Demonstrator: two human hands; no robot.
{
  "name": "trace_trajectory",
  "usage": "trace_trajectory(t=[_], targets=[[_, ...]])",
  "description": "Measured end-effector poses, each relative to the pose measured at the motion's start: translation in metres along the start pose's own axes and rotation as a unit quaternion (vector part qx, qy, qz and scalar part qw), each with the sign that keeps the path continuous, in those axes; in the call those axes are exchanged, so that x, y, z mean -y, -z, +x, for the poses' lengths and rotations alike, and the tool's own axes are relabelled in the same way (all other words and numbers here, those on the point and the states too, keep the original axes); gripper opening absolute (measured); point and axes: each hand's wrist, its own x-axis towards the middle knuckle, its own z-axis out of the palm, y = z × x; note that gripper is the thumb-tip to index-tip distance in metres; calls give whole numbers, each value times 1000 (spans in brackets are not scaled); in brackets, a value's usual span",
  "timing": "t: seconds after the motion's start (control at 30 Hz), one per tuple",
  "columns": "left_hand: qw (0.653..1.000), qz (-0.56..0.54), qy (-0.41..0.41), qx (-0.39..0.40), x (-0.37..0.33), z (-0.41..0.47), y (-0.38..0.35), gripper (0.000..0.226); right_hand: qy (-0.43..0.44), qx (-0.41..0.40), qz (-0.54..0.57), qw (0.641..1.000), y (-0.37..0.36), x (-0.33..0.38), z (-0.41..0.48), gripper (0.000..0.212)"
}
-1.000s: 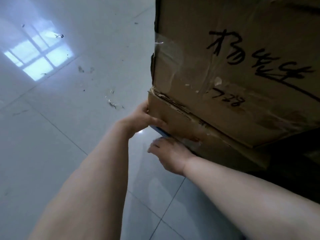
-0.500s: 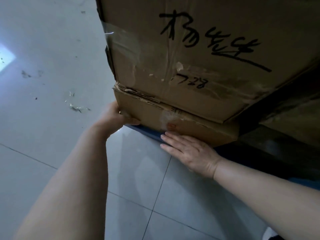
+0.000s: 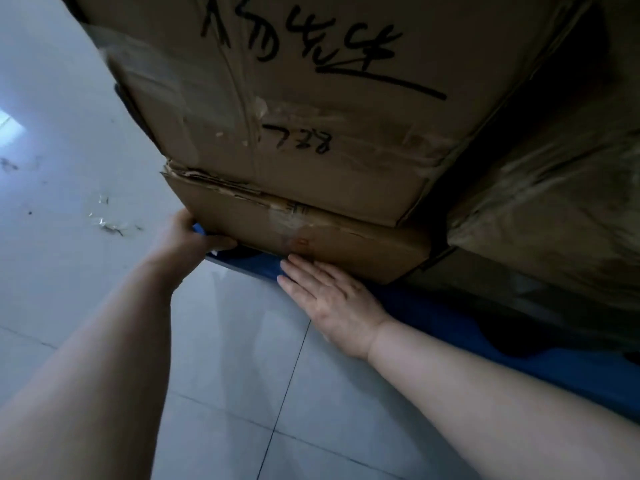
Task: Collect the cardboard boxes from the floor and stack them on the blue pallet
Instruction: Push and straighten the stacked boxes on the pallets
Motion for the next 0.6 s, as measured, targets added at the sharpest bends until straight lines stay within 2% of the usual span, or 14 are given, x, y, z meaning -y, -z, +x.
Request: trace_trajectory(t=[0.13, 0.23, 0.33, 0.43, 0.6], targets=[[997, -77, -31, -1, -15, -15, 2, 52, 1, -52, -39, 998, -6, -1, -4, 61], [991, -118, -61, 7, -25, -21, 8, 54, 5, -42, -63, 997, -5, 0, -8, 64], [988, -141, -56, 15, -28, -26, 5, 52, -20, -19, -79, 996, 1, 0, -6, 74], [988, -143, -50, 18, -31, -30, 0, 52, -36, -6, -74, 997, 11, 5, -9, 77], [994, -103, -42, 13, -37, -32, -3, 48, -27, -20, -8, 999, 16, 8, -7, 64]])
